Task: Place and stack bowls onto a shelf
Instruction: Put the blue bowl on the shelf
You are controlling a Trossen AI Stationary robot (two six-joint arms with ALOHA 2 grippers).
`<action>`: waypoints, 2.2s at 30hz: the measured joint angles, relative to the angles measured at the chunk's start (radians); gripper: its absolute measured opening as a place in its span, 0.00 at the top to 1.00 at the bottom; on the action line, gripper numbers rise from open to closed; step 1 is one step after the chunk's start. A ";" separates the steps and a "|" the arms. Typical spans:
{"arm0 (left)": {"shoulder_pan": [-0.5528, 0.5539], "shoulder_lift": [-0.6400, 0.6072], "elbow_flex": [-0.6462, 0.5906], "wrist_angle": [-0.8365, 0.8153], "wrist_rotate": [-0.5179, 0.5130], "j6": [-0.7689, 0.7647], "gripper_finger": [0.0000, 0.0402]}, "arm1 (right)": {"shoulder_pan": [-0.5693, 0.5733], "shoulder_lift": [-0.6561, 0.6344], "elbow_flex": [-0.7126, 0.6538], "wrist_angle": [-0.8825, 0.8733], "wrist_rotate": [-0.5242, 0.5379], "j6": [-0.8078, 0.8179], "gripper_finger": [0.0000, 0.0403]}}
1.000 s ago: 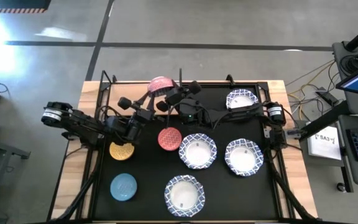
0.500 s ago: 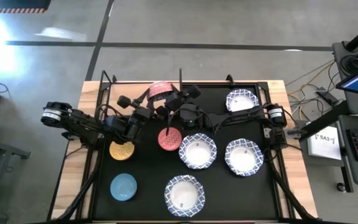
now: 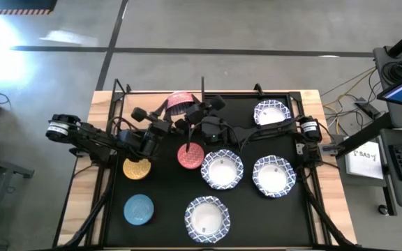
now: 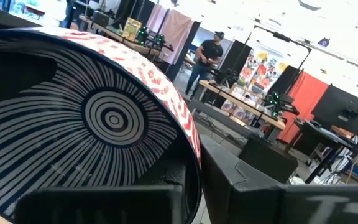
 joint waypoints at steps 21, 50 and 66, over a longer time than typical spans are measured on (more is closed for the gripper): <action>-0.019 0.002 0.002 -0.008 -0.096 -0.038 0.98 | 0.005 0.000 0.007 -0.106 0.006 0.151 0.43; -0.010 -0.054 0.077 -0.195 -0.149 -0.110 0.99 | -0.017 -0.007 0.272 -0.755 -0.035 0.361 0.36; -0.021 -0.037 0.054 -0.277 -0.236 -0.146 0.99 | -0.060 -0.020 0.344 -1.050 -0.315 0.385 0.36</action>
